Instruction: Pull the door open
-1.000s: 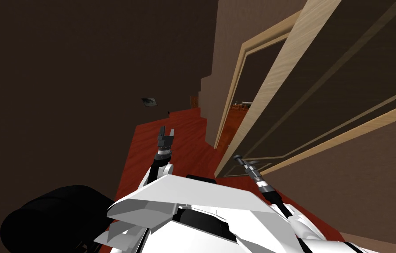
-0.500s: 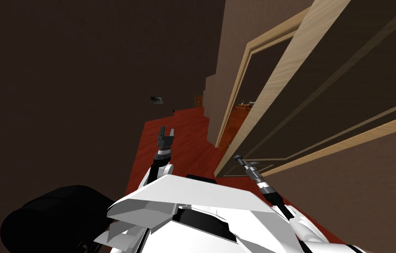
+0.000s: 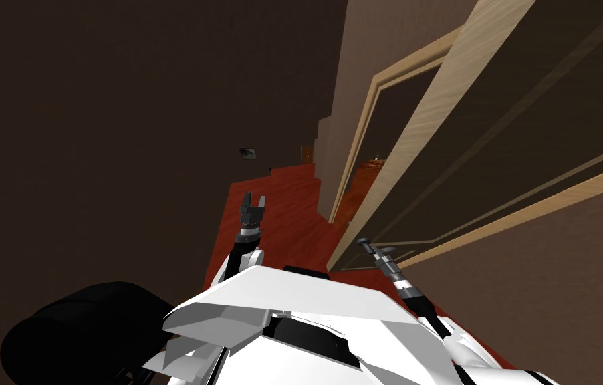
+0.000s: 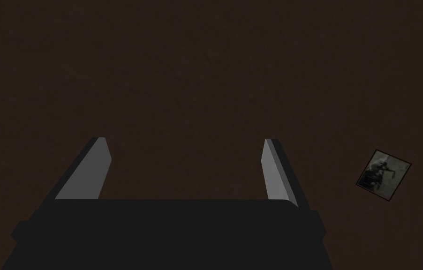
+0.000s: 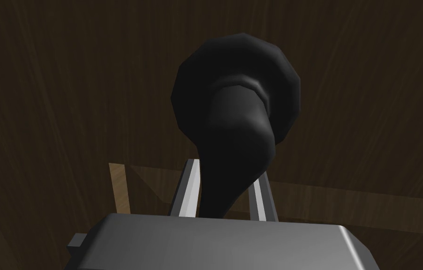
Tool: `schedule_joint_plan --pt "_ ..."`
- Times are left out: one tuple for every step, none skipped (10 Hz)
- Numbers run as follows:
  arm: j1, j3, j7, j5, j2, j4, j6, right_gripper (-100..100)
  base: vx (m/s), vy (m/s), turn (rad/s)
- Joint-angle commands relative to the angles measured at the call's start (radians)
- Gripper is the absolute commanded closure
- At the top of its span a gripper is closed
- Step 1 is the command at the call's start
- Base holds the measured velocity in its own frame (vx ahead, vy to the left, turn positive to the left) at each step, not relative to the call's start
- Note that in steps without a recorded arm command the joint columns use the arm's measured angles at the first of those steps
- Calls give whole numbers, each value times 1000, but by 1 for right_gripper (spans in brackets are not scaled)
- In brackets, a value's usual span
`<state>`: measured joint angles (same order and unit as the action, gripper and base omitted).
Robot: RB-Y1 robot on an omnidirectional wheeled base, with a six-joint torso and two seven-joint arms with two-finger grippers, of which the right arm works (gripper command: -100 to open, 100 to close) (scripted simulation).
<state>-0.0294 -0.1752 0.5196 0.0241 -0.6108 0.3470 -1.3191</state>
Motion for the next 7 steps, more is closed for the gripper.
schedule_joint_plan --pt "6 6 0 -5 -11 9 -2 100 -186 -101 179" --pt "6 6 0 -5 -12 6 -6 100 -204 -84 148" --pt "7 6 0 -5 -13 4 -10 100 -191 -63 133" --pt "13 4 -1 -4 -7 19 -3 100 -76 -25 29" --pt "17 4 -1 -4 -7 22 1 100 -128 -49 125" --pt "17 4 0 -4 -8 21 -1 100 -171 -80 183" --pt "17 4 0 -5 -8 19 -3 100 -173 -119 177"
